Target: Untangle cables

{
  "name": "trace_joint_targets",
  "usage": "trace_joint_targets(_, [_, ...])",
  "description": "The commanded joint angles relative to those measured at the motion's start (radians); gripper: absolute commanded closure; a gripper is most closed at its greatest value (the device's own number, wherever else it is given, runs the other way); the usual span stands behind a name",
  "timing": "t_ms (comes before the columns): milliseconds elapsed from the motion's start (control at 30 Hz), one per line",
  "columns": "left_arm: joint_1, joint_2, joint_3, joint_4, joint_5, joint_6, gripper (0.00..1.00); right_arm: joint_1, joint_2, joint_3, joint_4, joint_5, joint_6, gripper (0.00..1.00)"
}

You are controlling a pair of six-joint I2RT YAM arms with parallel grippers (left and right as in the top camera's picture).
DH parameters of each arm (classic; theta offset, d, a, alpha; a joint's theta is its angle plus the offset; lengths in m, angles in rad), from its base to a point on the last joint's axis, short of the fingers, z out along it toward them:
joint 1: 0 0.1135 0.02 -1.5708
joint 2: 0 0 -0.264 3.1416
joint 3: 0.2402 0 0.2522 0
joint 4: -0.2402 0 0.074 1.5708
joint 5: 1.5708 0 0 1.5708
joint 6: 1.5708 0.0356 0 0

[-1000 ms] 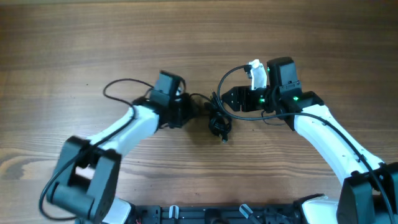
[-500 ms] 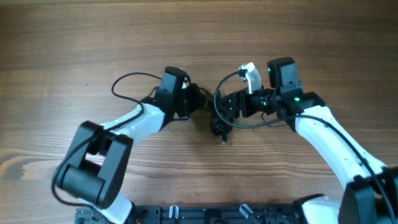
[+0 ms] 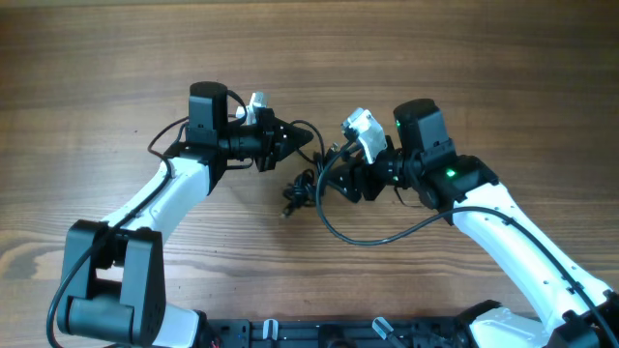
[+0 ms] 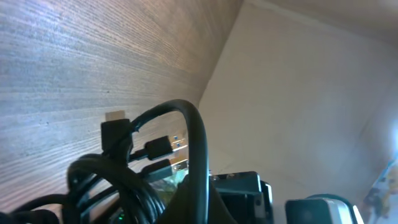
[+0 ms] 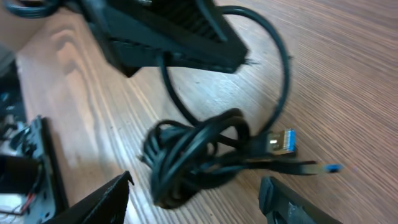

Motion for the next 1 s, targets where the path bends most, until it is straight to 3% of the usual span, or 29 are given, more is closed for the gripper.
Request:
trace_joint_targets(0, [0.006,-0.021,0.018,0.006,0.024,-0.084,0.96,0.057,0.026,0.017,0.026,0.058,-0.001,0.32])
trace_joint_targets(133, [0.006,-0.021,0.018,0.006,0.024,-0.130,0.96,0.113,0.040,0.017,0.058,0.216,0.071,0.33])
trace_joint_targets(367, [0.006,-0.021,0.018,0.006,0.023,-0.166,0.96,0.121,0.131,0.016,0.095,0.222,0.206,0.52])
trace_joint_targets(433, [0.006,-0.021,0.018,0.006,0.024,-0.166,0.96,0.120,0.139,0.016,0.103,0.282,0.299,0.78])
trace_joint_targets(467, [0.006,-0.021,0.018,0.005,0.031,-0.167,0.96,0.118,0.138,0.016,0.097,0.362,0.377,0.96])
trace_joint_targets(533, [0.005,-0.030,0.018,0.034,0.078,-0.160,0.96,0.101,0.138,0.016,0.061,0.466,0.497,0.96])
trace_joint_targets(600, [0.023,-0.042,0.018,0.191,0.192,-0.163,0.96,0.066,0.139,0.015,0.018,0.524,0.570,0.96])
trace_joint_targets(767, [0.150,-0.053,0.018,0.501,0.416,-0.333,0.96,-0.002,0.169,0.010,0.001,0.515,0.597,0.96])
trace_joint_targets(833, [0.223,-0.053,0.018,0.605,0.462,-0.269,0.96,-0.017,0.174,0.010,0.003,0.428,0.536,0.96])
trace_joint_targets(967, [0.294,-0.053,0.017,0.593,0.465,0.096,0.96,-0.018,0.173,0.011,0.041,0.034,0.239,0.96])
